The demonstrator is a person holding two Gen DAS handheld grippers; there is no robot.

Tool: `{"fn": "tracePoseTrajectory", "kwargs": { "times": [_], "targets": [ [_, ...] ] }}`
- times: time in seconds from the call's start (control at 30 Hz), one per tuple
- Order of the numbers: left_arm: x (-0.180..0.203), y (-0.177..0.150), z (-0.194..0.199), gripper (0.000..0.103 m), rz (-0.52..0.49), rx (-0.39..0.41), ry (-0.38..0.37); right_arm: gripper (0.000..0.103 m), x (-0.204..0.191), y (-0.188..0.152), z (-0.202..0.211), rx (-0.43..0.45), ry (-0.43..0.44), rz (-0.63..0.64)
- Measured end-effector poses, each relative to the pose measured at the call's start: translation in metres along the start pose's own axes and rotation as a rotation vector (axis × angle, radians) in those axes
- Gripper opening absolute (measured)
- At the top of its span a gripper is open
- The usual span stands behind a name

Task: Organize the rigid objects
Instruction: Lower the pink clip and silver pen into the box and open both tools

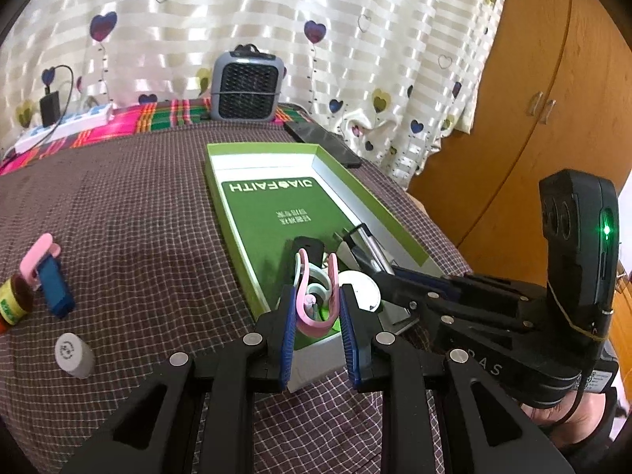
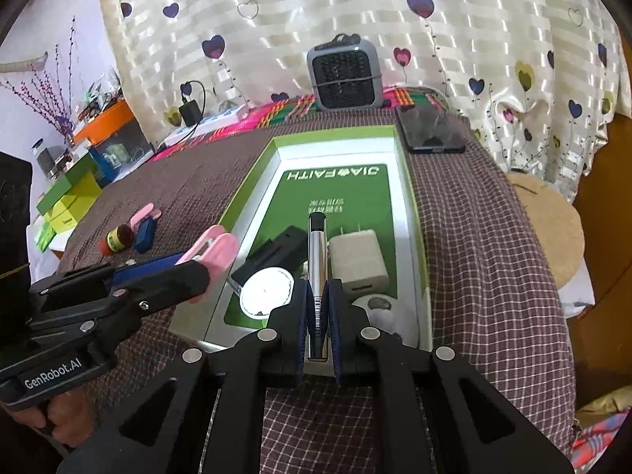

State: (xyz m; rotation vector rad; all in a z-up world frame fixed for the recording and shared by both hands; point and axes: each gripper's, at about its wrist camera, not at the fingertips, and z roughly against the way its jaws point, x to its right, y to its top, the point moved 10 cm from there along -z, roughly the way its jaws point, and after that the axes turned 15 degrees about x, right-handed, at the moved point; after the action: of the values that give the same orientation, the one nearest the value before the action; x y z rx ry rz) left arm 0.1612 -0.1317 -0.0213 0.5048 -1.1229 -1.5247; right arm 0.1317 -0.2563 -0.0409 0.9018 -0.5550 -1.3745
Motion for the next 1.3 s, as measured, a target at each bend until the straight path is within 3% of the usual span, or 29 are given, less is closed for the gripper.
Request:
{"fn": "tracePoseTrajectory", "kwargs": {
  "times": [0.6, 0.87, 1.3],
  "targets": [
    [0.004, -0.005, -0.023, 0.022, -0.011, -0.034, -0.011, 0.012, 0.003, 0.002, -0.014, -0.037, -0.021, 0.098],
    [0.011, -0.007, -0.011, 0.027, -0.016, -0.03, -0.033, 0.031, 0.004, 0.009, -0.003, 0.01, -0.053, 0.128],
    [0.003, -0.003, 0.017, 0.027, -0.011, 0.005, 0.006, 0.032, -0.01, 0.015, 0.018, 0.045, -0.049, 0.128]
  ]
}}
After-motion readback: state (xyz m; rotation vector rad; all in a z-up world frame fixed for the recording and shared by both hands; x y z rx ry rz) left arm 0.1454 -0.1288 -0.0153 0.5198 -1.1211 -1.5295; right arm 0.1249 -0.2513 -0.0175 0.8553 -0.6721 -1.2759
